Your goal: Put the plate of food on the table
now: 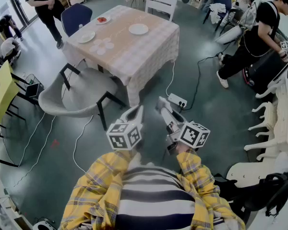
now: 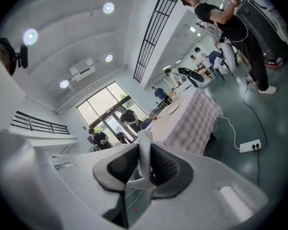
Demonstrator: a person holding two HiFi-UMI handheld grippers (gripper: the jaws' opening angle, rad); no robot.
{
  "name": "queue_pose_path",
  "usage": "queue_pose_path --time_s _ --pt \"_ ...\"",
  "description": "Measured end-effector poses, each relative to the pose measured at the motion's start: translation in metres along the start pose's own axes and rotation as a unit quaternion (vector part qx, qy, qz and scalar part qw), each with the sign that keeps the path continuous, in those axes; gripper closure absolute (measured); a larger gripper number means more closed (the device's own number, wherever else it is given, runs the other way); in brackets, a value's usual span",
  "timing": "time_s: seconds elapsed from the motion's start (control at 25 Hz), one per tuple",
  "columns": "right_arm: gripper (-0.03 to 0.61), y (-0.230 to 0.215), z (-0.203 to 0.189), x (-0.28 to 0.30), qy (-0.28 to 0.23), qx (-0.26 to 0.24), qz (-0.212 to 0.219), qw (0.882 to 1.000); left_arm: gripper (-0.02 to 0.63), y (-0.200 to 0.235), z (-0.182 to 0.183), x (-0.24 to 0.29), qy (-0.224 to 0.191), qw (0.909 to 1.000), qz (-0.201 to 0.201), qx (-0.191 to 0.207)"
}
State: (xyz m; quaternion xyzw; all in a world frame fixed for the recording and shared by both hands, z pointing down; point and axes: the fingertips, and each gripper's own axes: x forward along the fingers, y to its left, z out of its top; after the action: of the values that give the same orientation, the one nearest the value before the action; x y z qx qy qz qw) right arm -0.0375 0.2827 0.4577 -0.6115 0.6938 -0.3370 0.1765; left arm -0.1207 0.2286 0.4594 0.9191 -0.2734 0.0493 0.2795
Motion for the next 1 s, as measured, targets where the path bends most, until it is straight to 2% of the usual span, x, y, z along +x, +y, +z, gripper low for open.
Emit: queue_pose_path --time_s 0.48,1.0 --pt "0.5 0.003 0.005 0.009 0.003 0.006 0.003 1.0 0.627 0.005 0.006 0.004 0.0 1.0 -0.001 -0.005" --pt "0.502 0.009 0.008 0.038 0.001 0.05 0.027 0.998 0.627 0.026 0.015 0.017 0.005 0.9999 -0.005 -0.014"
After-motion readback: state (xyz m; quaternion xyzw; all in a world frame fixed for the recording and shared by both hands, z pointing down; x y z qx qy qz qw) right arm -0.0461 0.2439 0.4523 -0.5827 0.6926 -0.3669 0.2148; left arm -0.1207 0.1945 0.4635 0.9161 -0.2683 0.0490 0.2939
